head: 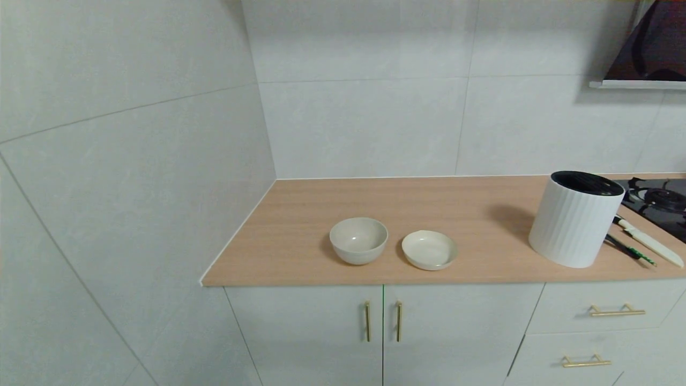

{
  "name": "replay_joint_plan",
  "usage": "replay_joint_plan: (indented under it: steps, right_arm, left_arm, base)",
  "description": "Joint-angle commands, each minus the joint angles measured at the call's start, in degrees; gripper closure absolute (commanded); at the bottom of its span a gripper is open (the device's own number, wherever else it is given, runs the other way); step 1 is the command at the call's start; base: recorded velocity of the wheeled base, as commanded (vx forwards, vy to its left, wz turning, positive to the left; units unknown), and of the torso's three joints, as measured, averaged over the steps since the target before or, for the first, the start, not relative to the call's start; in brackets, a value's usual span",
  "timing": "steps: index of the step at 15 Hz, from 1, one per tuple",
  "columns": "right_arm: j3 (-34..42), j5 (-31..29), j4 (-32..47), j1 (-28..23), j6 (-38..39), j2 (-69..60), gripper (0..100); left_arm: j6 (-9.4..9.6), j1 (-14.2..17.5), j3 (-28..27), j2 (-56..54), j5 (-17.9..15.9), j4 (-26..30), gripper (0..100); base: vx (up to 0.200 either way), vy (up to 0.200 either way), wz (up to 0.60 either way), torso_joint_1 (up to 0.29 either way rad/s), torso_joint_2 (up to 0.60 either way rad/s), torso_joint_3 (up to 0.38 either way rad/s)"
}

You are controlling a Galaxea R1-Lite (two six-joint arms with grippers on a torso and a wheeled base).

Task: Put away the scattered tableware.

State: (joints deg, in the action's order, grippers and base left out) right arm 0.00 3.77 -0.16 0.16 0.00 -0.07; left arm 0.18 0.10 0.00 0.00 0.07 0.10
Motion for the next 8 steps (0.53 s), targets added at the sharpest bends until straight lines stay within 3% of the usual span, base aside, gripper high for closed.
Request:
replay_joint_plan:
  steps: [1, 8]
  right_arm:
    - [0.00, 0.01, -0.02, 0.02, 0.00, 0.07, 0]
    - [0.00, 0.01, -0.02, 0.11, 0.00, 0.07, 0]
  left_arm:
    - [-0.01, -0.01, 0.00, 0.00, 0.01, -0.01, 0]
    - [-0.01, -0.01, 0.00, 0.00, 0.01, -0.01, 0]
  base:
    - [0.000, 0.000, 0.00, -0.237, 0.53, 0.281]
    - [0.000, 0.000, 0.00, -0.247, 0.55, 0.302]
